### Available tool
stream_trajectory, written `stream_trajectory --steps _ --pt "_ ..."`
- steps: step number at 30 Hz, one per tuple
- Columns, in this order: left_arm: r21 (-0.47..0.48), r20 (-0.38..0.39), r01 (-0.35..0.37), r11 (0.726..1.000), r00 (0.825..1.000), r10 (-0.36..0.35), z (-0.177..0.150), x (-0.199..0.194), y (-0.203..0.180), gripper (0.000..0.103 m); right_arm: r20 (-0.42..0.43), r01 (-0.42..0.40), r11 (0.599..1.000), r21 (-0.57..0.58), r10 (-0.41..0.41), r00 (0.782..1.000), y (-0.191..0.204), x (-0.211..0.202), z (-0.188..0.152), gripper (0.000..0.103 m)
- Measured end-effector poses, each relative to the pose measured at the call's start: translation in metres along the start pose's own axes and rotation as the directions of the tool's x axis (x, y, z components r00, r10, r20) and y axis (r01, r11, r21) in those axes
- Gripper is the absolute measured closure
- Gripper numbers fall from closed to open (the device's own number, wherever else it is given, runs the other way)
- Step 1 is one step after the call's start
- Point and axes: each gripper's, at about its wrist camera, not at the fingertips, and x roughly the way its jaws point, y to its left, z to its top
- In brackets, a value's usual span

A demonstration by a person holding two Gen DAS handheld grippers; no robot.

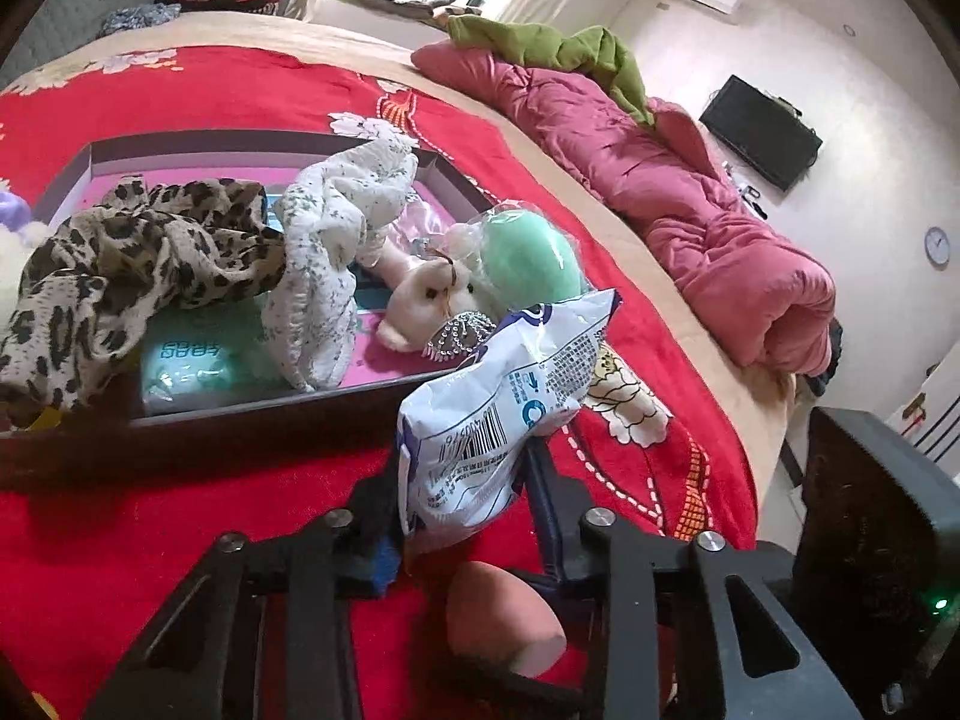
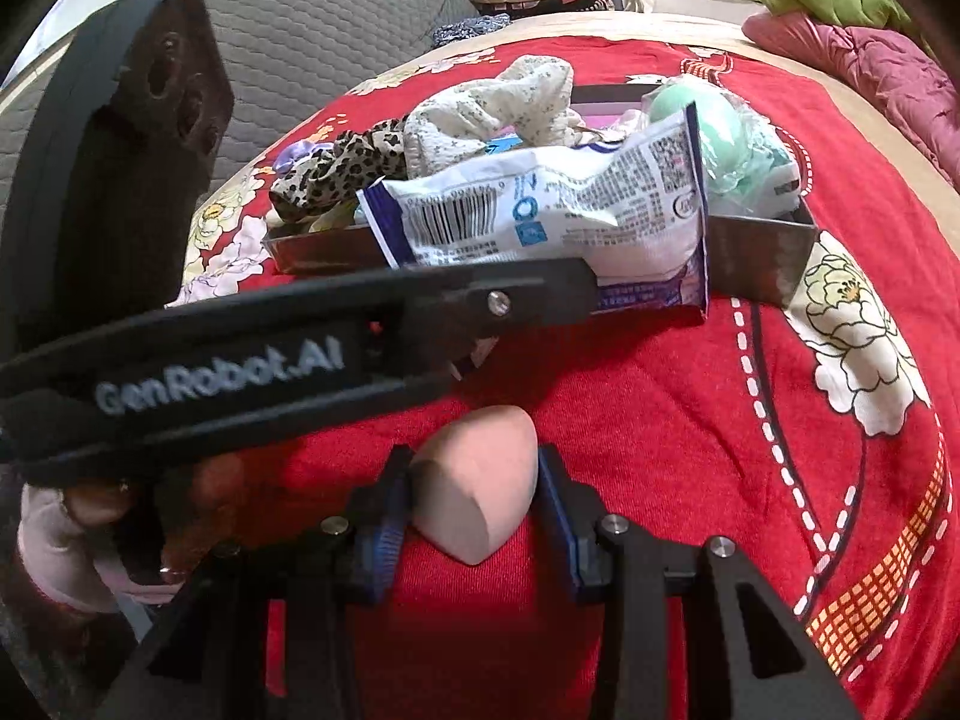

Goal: Organize soft objects
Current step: 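Grasp the white bag with the left tool while the right tool grasps the pink sponge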

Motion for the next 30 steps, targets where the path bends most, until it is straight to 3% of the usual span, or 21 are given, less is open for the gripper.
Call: stream_trajectory --steps 11,19,30 --pt "0.006 0.028 -0.006 1.000 1.000 0.006 -0.002 -0.023 -0.010 0.089 0.001 0.012 1.000 -0.012 -0.012 1.000 0.005 -0.003 0.001 0.063" --pt "0.003 0.097 0.000 1.000 0.995 0.000 0.000 -0.059 -0.017 0.089 0.023 0.022 1.000 -0.018 -0.021 1.000 0.005 -0.019 0.003 0.063" --pt "-0.012 0.190 -0.105 0.994 0.976 0.106 0.014 -0.111 -0.024 0.089 0.111 0.039 0.999 -0.007 -0.038 0.993 0.004 -0.049 0.014 0.063"
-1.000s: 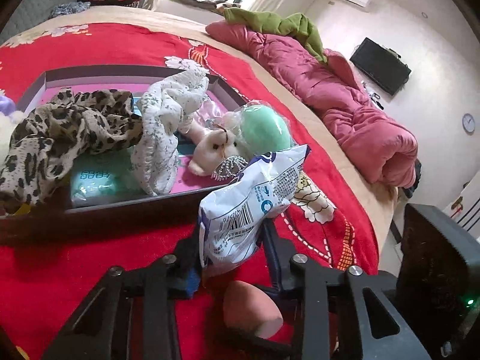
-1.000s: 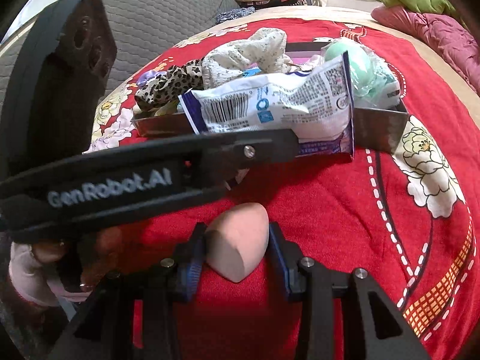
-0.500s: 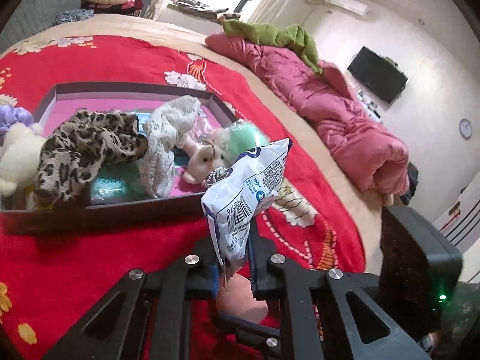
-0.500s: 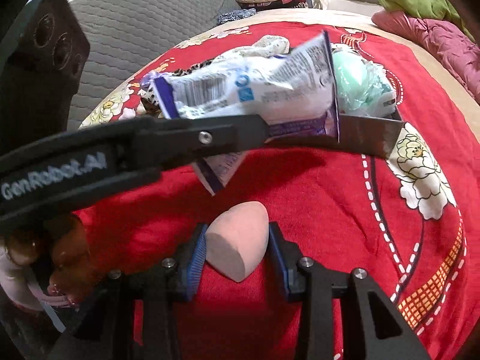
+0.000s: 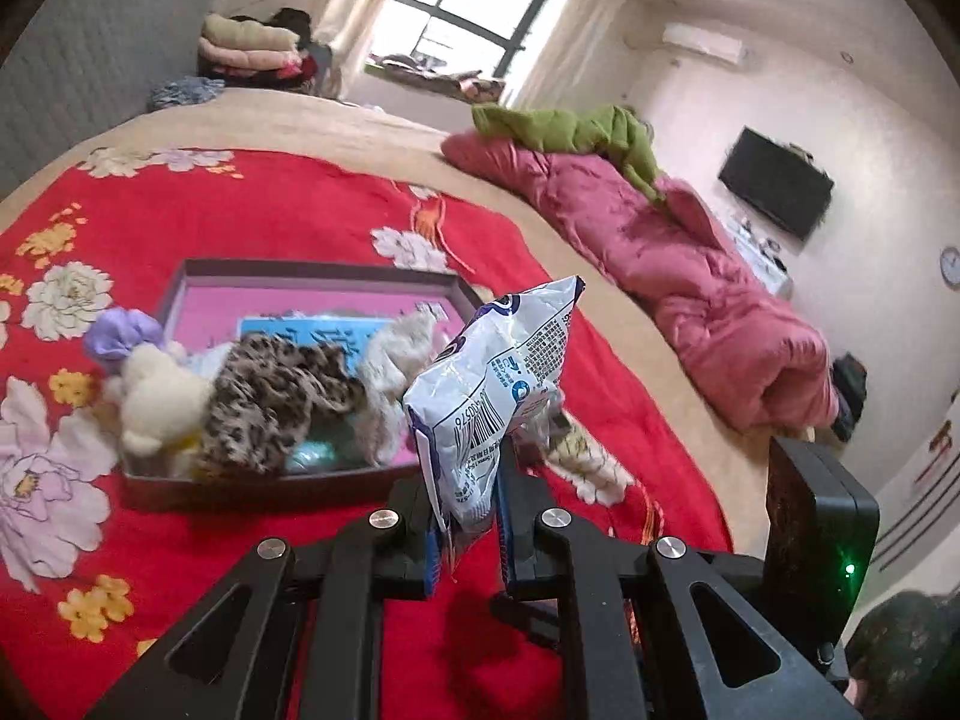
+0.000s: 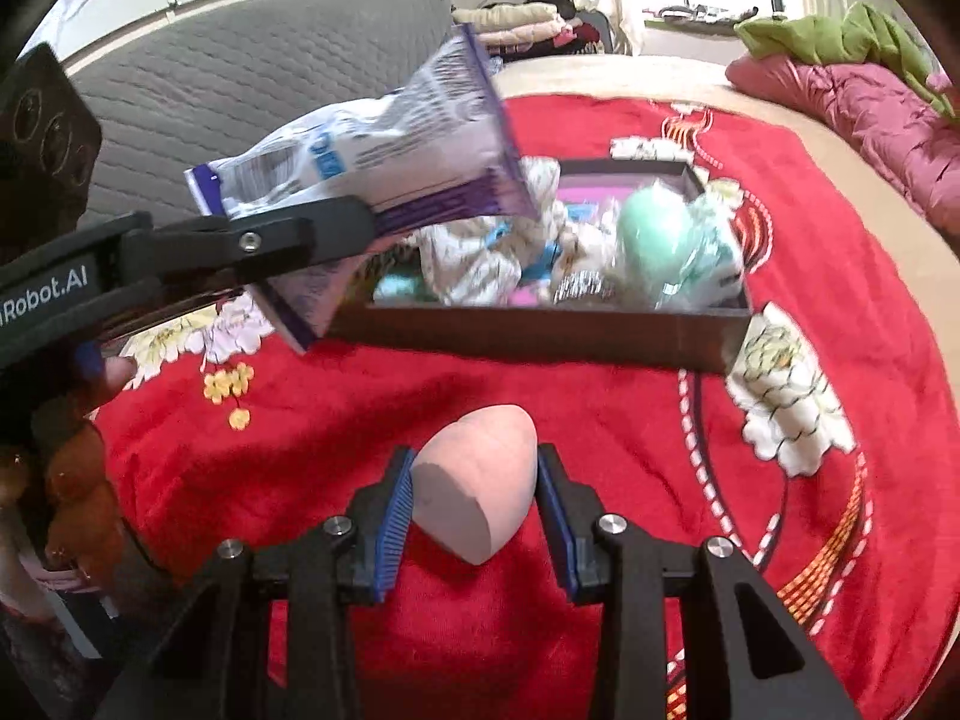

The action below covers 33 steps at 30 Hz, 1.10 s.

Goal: Organize soft objects
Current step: 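Grasp the white bag with the left tool while the right tool grasps the pink sponge, then lower the bag into the box with the left tool while the right tool drops the sponge in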

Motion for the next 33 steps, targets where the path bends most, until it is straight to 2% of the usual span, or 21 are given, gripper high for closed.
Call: stream_trajectory --steps 3,6,12,26,33 --pt "0.012 0.027 -0.060 0.998 0.998 0.060 0.004 -0.007 0.002 0.089 0.033 0.005 1.000 -0.002 -0.005 0.999 0.003 -0.012 0.006 0.063" --pt "-0.007 0.038 -0.087 0.996 0.996 0.087 0.007 -0.011 0.006 0.089 0.070 -0.012 0.999 0.037 0.009 0.997 -0.005 -0.021 0.019 0.063" --pt "-0.033 0.066 -0.152 0.988 0.986 0.154 0.013 -0.012 0.017 0.089 0.127 0.013 0.999 0.048 -0.019 0.992 -0.011 -0.032 0.043 0.063" --pt "-0.094 0.069 -0.229 0.969 0.969 0.236 0.018 -0.005 0.045 0.089 0.208 0.063 0.997 0.052 -0.073 0.975 -0.023 -0.042 0.072 0.063" --pt "-0.112 0.023 -0.255 0.961 0.966 0.259 0.015 0.018 0.060 0.088 0.212 0.108 0.994 0.028 -0.111 0.971 -0.023 -0.023 0.087 0.063"
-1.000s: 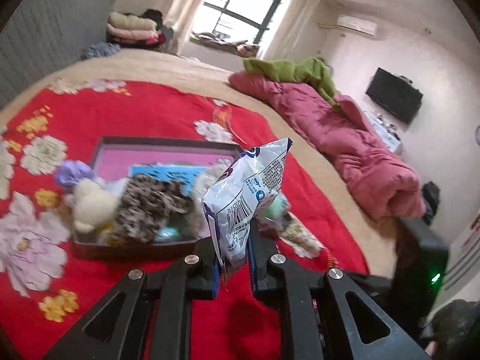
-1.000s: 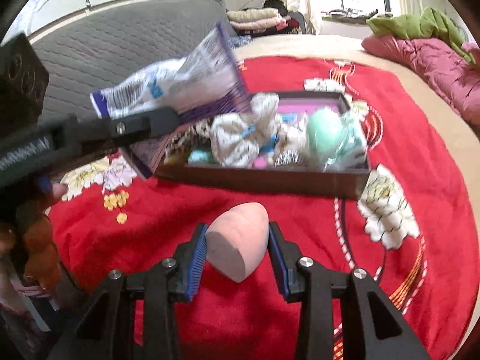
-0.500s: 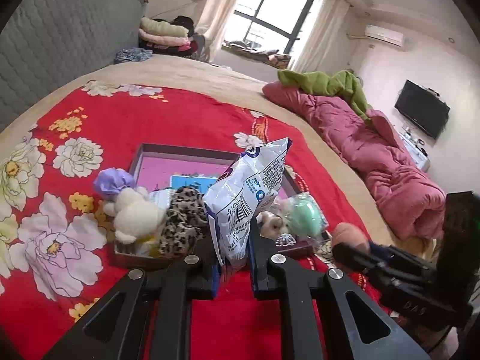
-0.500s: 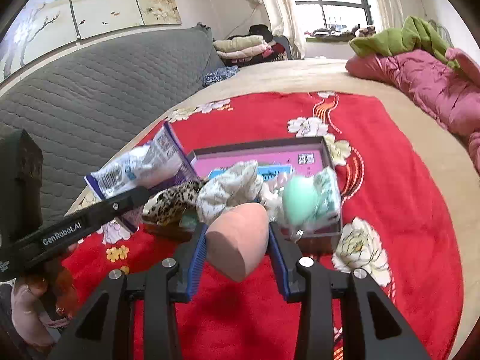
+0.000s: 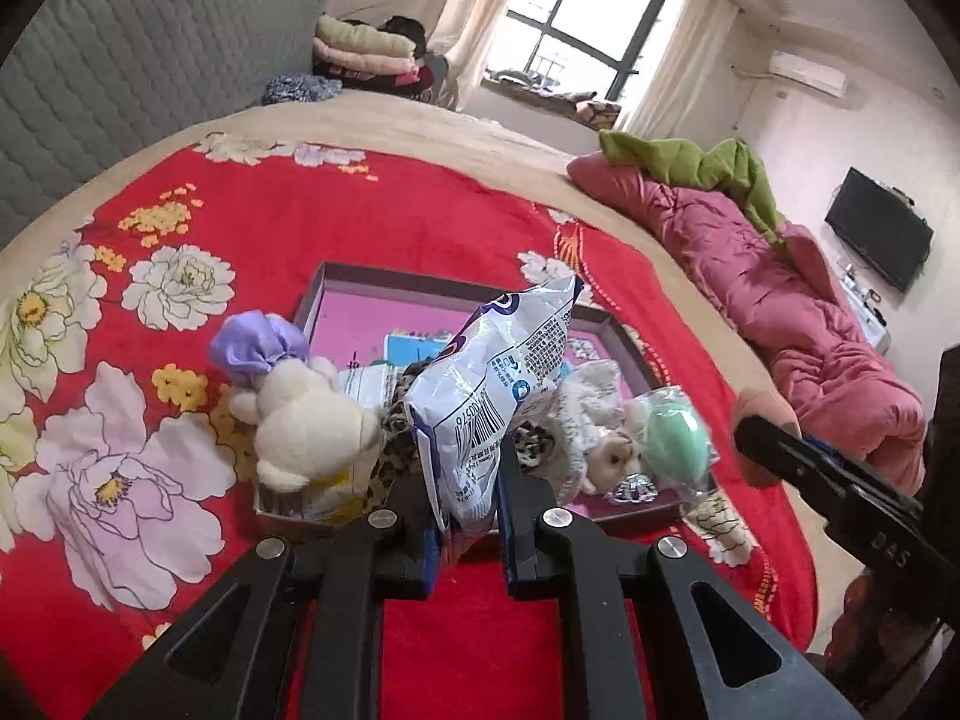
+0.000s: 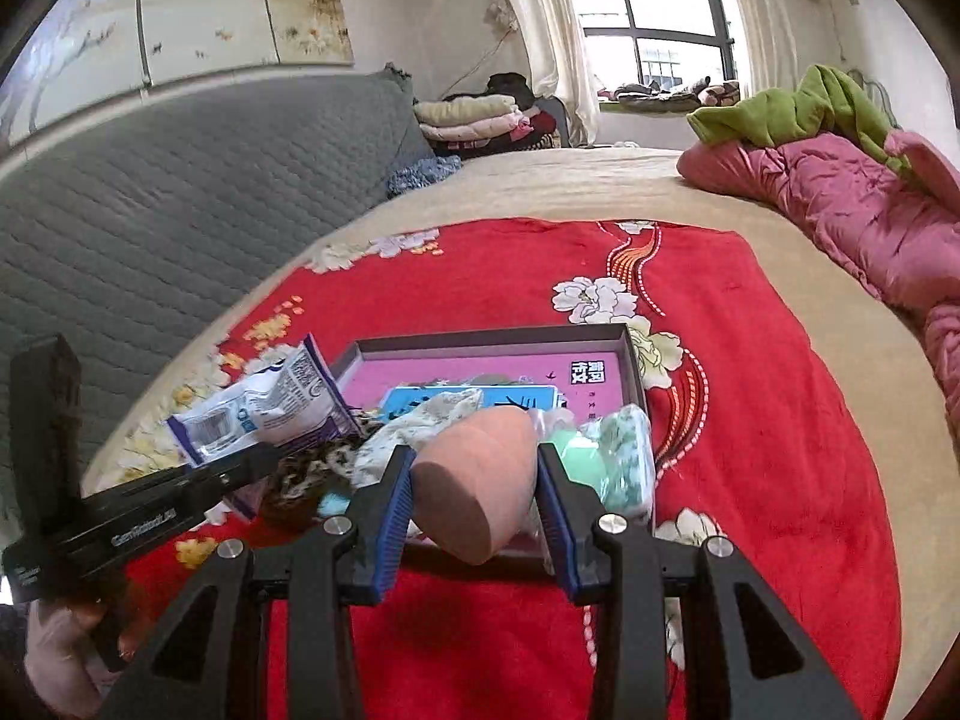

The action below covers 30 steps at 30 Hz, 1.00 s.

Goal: Organize soft objects
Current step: 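Lower the bag into the box with the left tool while the right tool drops the sponge in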

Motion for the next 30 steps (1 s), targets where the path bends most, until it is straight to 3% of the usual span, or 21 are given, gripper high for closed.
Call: stream_trajectory --steps 11,13,15,21,23,30 --pt "-0.092 -0.049 0.036 0.995 0.998 -0.041 0.000 0.021 0.025 0.079 -0.067 0.035 0.991 -0.128 -0.044 0.997 0.027 0.063 -0.005 0.062" --pt "-0.106 -0.056 0.037 0.994 0.997 -0.043 0.000 0.022 0.028 0.072 -0.082 0.050 0.987 -0.152 -0.063 0.995 0.032 0.071 -0.010 0.061" --pt "-0.112 -0.058 0.021 0.994 0.998 -0.028 0.000 0.023 0.031 0.046 -0.093 0.063 0.984 -0.167 -0.079 0.993 0.035 0.078 -0.015 0.060" --pt "-0.084 -0.018 -0.010 0.996 1.000 0.009 0.003 0.014 0.031 0.032 -0.107 0.076 0.981 -0.178 -0.096 0.990 0.035 0.083 -0.022 0.055" --pt "-0.077 -0.015 -0.020 0.997 1.000 0.019 0.003 0.011 0.029 0.031 -0.108 0.081 0.983 -0.167 -0.100 0.989 0.032 0.081 -0.022 0.048" --pt "-0.084 -0.017 -0.007 0.996 1.000 0.006 0.000 0.000 0.030 0.030 -0.083 0.079 0.989 -0.128 -0.090 0.992 0.025 0.065 -0.017 0.046"
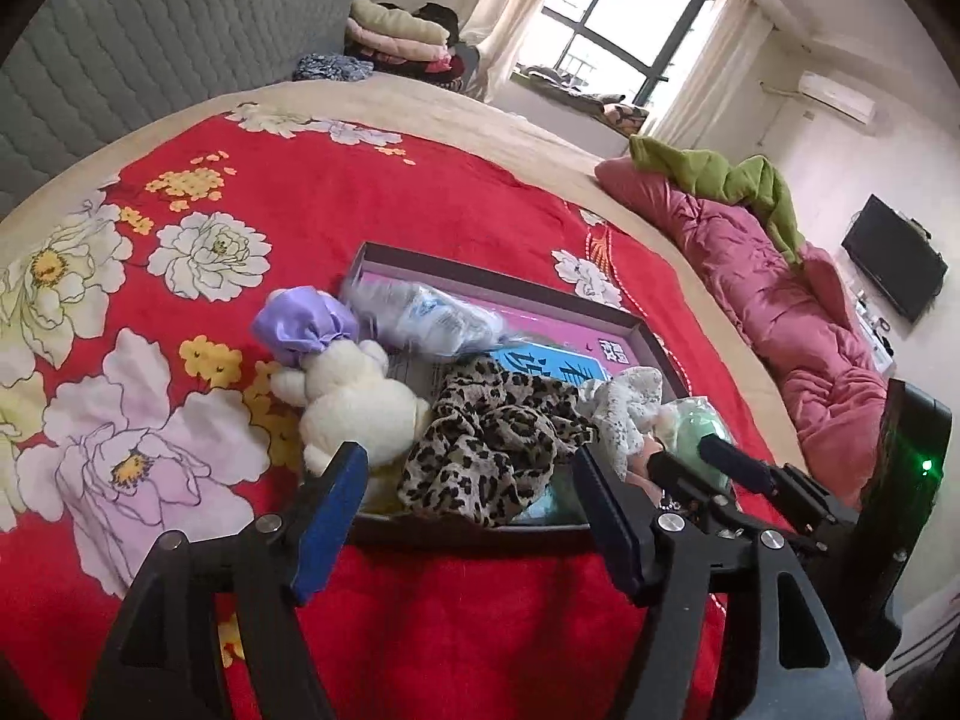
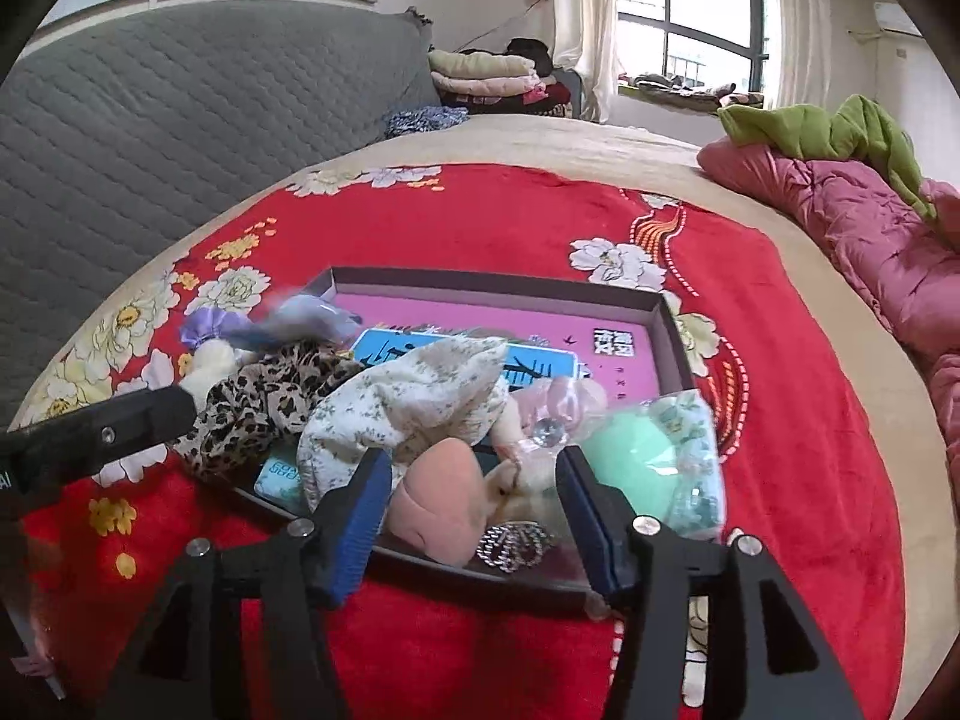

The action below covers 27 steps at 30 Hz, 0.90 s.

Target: Organize soft objects

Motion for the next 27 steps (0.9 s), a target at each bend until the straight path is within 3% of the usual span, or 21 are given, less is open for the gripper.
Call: stream_trajectory --steps 9,14,27 --pt "0.043 0.032 -0.008 0.999 0.999 0.006 -0.004 -0.024 -0.016 0.029 0.056 -0.020 0.999 0.039 0.018 0.998 -0.008 -0.032 0.005 0.041" --pt "0.069 0.049 -0.046 0.997 0.998 0.042 -0.006 -0.040 -0.030 0.027 0.071 -0.026 0.999 0.030 0.024 0.997 -0.006 -0.049 0.002 0.037" --pt "0.128 0.019 -0.143 0.981 0.990 0.142 -0.036 -0.056 -0.056 0.025 0.038 0.035 0.996 0.083 -0.038 0.999 -0.001 -0.077 -0.026 0.028"
